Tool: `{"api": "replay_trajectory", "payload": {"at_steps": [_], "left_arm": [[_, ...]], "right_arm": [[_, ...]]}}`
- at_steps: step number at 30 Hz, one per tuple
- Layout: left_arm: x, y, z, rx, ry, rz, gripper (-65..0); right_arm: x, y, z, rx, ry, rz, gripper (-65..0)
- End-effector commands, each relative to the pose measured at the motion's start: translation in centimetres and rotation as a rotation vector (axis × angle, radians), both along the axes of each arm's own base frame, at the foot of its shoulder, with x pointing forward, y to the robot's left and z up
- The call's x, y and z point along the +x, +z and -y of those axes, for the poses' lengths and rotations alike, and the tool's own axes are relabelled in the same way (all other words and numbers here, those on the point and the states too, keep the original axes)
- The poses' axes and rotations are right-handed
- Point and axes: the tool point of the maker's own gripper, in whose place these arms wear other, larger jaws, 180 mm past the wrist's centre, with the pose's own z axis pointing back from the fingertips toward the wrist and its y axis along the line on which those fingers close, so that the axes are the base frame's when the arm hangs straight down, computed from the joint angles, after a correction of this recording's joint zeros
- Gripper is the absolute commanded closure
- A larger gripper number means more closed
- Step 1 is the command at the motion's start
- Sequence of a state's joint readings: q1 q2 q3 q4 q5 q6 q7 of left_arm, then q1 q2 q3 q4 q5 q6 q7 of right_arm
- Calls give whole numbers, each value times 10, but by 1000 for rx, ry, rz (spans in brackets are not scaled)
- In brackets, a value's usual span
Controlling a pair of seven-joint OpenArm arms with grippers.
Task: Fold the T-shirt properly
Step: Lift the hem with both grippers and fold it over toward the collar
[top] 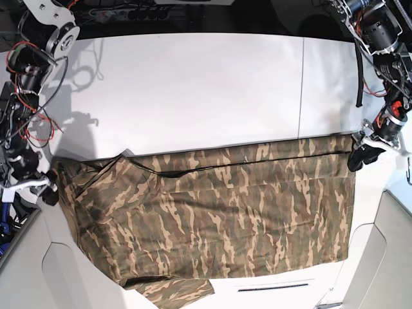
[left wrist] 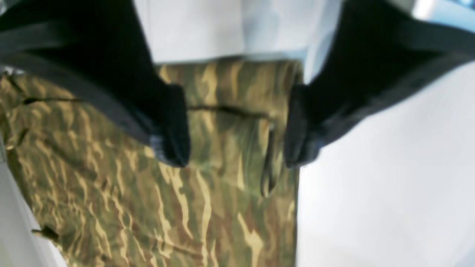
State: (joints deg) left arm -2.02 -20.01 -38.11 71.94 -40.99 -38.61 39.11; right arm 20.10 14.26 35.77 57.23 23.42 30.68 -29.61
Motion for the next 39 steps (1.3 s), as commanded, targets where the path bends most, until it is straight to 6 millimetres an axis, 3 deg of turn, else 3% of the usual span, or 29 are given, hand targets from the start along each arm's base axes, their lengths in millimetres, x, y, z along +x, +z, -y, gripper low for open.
{"api": "replay_trajectory", "payload": {"at_steps": [1, 10, 14, 17, 26, 34, 36, 39], "left_arm": [[6, 19, -9, 26, 8, 61, -437], [-6, -9, -21, 40, 73, -14, -437], [-13, -28, -26, 1, 118, -26, -437], [-17, -43, -25, -35, 136, -51, -437], [-19, -60, -9, -90, 139, -73, -436], [-10, -67, 19, -84, 52, -96, -425], [-6, -68, 29, -80, 13, -101, -351], [2, -65, 44, -76, -47, -87, -209]], "right_arm": [[8, 22, 10, -12, -14, 73, -321], [-18, -7, 16, -25, -39, 2, -324], [-17, -16, 2, -31, 6, -25, -424], [-14, -22, -7, -42, 9, -48, -433], [-2, -31, -49, -31, 50, -50, -432], [-1, -35, -53, -27, 33, -57, -427], [-2, -36, -53, -38, 36, -61, -362], [-2, -36, -53, -38, 36, -61, -201]]}}
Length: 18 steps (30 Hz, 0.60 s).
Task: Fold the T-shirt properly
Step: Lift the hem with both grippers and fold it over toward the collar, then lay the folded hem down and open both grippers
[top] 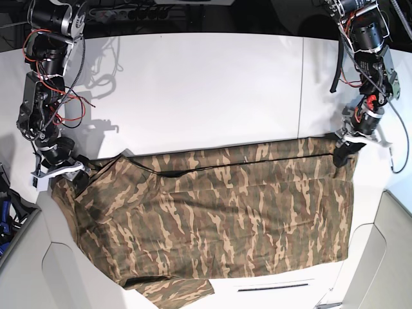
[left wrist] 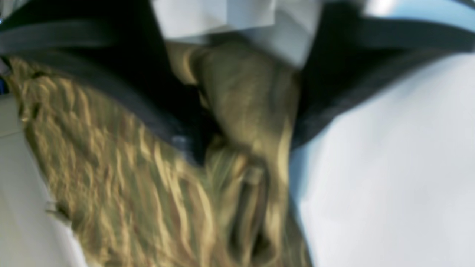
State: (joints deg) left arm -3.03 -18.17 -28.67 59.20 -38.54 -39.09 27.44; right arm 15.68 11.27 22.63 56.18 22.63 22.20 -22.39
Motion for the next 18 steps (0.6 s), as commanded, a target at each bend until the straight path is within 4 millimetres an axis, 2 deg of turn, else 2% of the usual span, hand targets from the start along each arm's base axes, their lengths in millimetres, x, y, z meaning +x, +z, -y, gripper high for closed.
{"api": "replay_trajectory", "payload": {"at_steps": [1, 5, 6, 13, 18], "left_arm": [[1, -1, 0, 23, -27, -31, -171], [9, 4, -1, 31, -31, -18, -25], [10, 6, -2, 33, -31, -15, 0], [19, 28, -8, 62, -73, 15, 0], [22, 49, -6, 85, -127, 19, 0]], "right_arm": [[9, 13, 7, -11, -8, 37, -152], [9, 13, 8, -13, -8, 37, 0], [9, 14, 8, -13, -7, 38, 0], [9, 30, -5, -28, 152, 109, 0], [4, 30, 7, -54, 170, 66, 0]]}}
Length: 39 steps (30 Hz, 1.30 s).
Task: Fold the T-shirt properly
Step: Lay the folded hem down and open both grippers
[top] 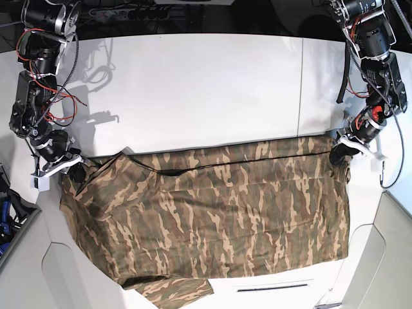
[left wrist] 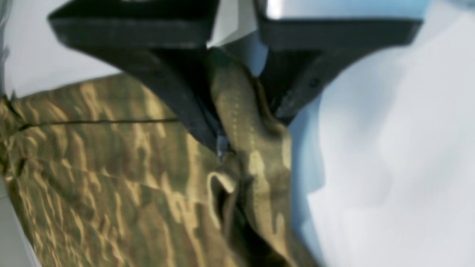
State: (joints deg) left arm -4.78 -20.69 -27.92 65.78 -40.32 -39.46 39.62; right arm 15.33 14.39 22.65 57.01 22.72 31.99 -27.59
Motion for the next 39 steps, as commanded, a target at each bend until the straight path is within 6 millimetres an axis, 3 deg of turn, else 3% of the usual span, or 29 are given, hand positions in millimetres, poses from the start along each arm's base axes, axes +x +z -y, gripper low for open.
{"api": "replay_trajectory", "payload": {"at_steps": [1, 7, 15, 19, 29, 39], "left_arm": [[12, 26, -8, 23, -7, 72, 0], [5, 43, -7, 79, -48, 89, 0], [-19, 38, 0, 76, -77, 67, 0], [-33, 38, 5, 89, -96, 60, 0], [-67, 41, 19, 153, -164, 37, 0], [-107, 39, 35, 177, -225, -6, 0]], "right_arm": [[12, 23, 12, -7, -7, 62, 0], [-2, 20, 24, 67, -18, -24, 0], [-21, 26, 45, 235, -98, -43, 0], [-46, 22, 53, 244, -117, -41, 0], [-119, 29, 49, 121, -58, -56, 0], [-172, 34, 55, 59, -57, -96, 0]]}}
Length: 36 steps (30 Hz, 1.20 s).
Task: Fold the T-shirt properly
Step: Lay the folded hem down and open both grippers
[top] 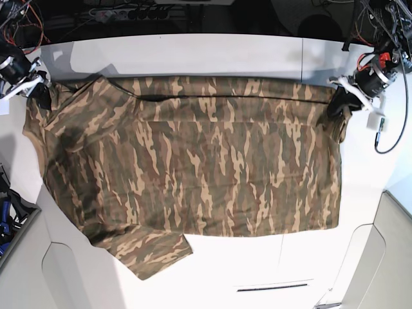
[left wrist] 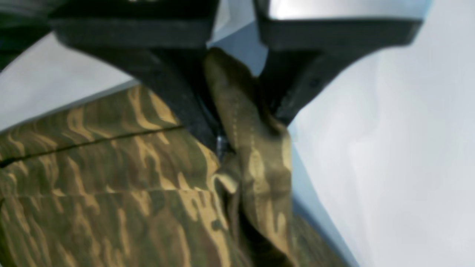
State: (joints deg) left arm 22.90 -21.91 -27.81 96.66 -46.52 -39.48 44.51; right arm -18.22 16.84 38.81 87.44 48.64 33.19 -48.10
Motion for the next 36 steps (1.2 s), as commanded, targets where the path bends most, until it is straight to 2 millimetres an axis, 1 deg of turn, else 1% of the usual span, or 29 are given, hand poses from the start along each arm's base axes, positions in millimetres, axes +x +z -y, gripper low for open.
{"api": "replay_trajectory", "payload": {"at_steps": [1, 5, 9, 13, 18, 19, 21, 22, 23, 24, 25, 26, 27, 29, 31, 33, 36], "left_arm": [[5, 14, -1, 7, -15, 49, 0], [-12, 10, 4, 15, -33, 16, 0], [-23, 9, 9, 12, -44, 0, 0], [-29, 7, 11, 12, -47, -15, 0], [-30, 5, 14, 1, -42, -18, 0], [-30, 5, 14, 0, -41, -18, -41], [-30, 5, 14, -1, -41, -18, -149], [-30, 5, 15, -1, -41, -17, -201], [-30, 5, 15, -3, -39, -18, -243], [-30, 4, 16, -6, -38, -17, -265], [-30, 4, 16, -8, -37, -17, -269], [-30, 4, 17, -10, -36, -17, -269], [-30, 4, 17, -10, -36, -17, -269], [-29, 5, 16, -9, -34, -13, -269], [-28, 8, 11, -5, -19, -4, -269], [-26, 14, 1, -1, 9, 14, -269], [-23, 27, -18, -7, 69, 58, -269]], "right_arm": [[3, 15, 8, -14, -7, 48, 0], [-17, 14, 17, -17, -32, 18, 0], [-31, 13, 26, -25, -58, -4, 0], [-34, 13, 29, -22, -67, -5, 0], [-34, 12, 28, -20, -69, -6, 0], [-33, 12, 27, -17, -71, -4, 0], [-34, 11, 25, -10, -75, -3, 0], [-34, 11, 25, -9, -75, -3, -12], [-34, 11, 25, -11, -75, -5, -86], [-34, 10, 26, -18, -75, -8, -159], [-35, 10, 28, -27, -79, -7, -218], [-34, 11, 31, -36, -86, -2, -256], [-31, 14, 35, -44, -99, 16, -274], [-26, 21, 44, -61, -125, 46, -276], [-17, 32, 56, -76, -158, 89, -276], [-7, 45, 68, -93, -188, 134, -276], [9, 61, 82, -135, -215, 189, -276]]}}
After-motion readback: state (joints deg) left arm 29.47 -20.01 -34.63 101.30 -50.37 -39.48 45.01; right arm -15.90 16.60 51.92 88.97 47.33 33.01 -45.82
